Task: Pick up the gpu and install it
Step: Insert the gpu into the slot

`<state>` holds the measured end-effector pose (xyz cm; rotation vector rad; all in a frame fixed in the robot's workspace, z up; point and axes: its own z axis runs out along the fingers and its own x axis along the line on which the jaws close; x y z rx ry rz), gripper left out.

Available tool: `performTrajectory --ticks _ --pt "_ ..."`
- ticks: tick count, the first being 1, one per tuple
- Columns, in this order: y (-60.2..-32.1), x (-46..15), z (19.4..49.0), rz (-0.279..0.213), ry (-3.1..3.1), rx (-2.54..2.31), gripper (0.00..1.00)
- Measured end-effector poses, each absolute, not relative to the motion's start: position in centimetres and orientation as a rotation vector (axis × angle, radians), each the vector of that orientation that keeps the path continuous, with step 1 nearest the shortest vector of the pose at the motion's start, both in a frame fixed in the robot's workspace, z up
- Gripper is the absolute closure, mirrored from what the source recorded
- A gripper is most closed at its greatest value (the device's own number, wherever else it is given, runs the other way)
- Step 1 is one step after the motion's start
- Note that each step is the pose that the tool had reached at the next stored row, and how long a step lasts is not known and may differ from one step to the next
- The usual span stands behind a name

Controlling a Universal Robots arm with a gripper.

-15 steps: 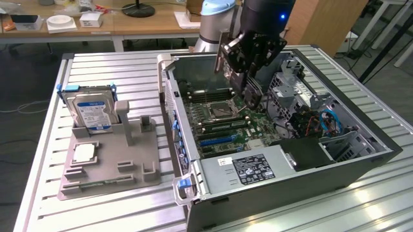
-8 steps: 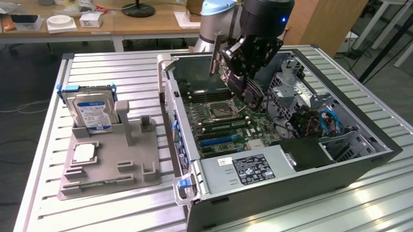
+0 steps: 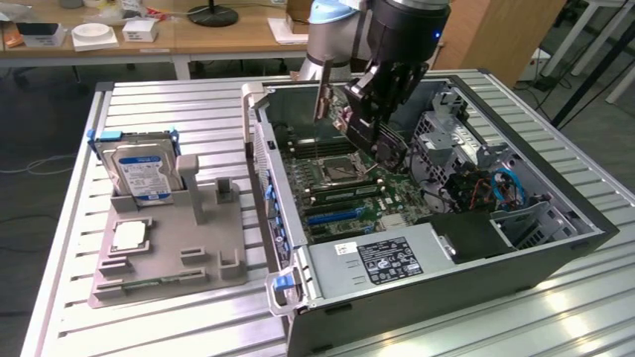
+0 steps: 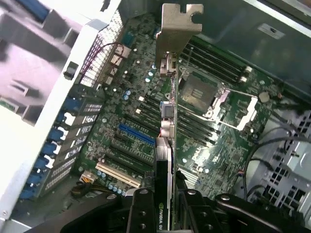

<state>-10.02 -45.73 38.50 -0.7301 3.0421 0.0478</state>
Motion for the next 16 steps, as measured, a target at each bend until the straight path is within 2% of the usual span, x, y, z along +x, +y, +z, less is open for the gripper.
performTrajectory --ticks 16 --pt "-45.7 -10.0 37.2 0.050 2.908 -1.165 0.74"
